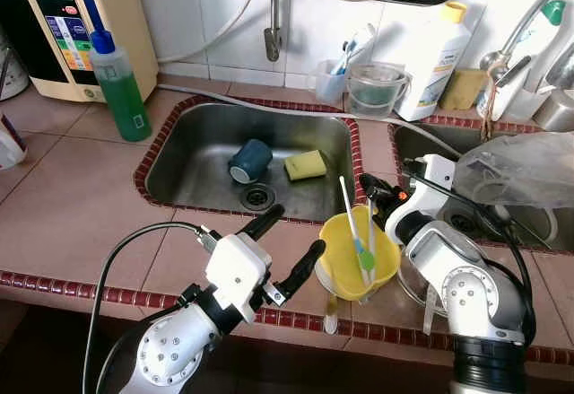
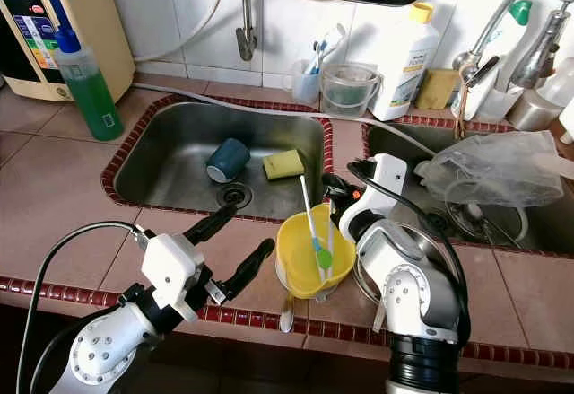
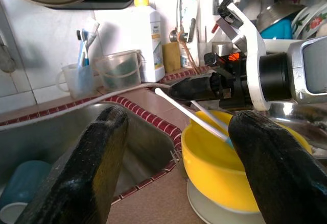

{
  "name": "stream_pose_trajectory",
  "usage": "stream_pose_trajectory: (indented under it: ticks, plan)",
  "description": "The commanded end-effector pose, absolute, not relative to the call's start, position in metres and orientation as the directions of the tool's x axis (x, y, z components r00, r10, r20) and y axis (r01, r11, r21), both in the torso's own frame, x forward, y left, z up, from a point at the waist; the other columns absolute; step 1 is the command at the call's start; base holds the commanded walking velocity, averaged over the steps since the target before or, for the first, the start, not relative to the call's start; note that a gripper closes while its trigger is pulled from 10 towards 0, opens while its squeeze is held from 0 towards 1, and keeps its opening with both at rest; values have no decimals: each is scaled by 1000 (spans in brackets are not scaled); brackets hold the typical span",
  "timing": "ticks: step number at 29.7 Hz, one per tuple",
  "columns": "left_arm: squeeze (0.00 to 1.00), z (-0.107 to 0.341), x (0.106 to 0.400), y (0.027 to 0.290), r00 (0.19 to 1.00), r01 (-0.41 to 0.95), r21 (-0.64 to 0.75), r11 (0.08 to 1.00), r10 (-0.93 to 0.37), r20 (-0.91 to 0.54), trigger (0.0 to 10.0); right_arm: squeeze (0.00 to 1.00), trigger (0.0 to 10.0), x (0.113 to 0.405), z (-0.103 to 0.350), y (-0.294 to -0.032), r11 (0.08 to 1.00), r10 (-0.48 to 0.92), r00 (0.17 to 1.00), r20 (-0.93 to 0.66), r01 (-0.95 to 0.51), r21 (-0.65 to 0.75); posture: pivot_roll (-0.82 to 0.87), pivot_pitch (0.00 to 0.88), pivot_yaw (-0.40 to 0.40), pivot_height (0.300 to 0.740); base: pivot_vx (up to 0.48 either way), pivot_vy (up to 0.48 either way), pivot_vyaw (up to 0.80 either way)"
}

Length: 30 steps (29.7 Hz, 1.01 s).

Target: Kitchen organization

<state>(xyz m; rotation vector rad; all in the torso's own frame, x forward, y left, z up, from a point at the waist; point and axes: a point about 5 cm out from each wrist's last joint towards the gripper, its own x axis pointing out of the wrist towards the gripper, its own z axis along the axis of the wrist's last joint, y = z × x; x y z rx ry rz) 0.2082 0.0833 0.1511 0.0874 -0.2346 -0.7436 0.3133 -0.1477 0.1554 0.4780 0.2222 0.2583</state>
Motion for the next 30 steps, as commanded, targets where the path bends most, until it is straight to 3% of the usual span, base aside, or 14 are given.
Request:
stream_pose_trajectory:
  ticks: [1,2,3,4,17,30]
  plan:
    - [0,153,206,82,708,663,157,732,-682,185,10000,0,0,315,165,-149,854,305,946,-105,-223,471,-69,64,-38,740,0,0,0]
    - [0,153,206,82,707,664,156,731,-682,185,10000,0,4510,315,167,-149,844,316,944,-90,-236,481,-69,65,-38,740,0,0,0]
    - [0,153,206,82,707,664,156,731,-682,185,10000,0,4510,315,169,-149,837,324,943,-81,-246,489,-69,65,-38,740,0,0,0]
    - [0,153,206,82,707,665,154,731,-682,186,10000,0,10000,315,172,-149,821,335,941,-50,-265,505,-70,67,-37,740,0,0,0]
    - [0,153,208,83,713,661,150,735,-678,182,10000,0,10000,311,200,-153,677,421,887,192,-447,584,-70,76,-33,740,0,0,0]
    - [0,153,210,84,717,655,162,738,-674,177,10000,0,10000,314,225,-164,624,390,857,337,-515,588,-70,69,-28,740,0,0,0]
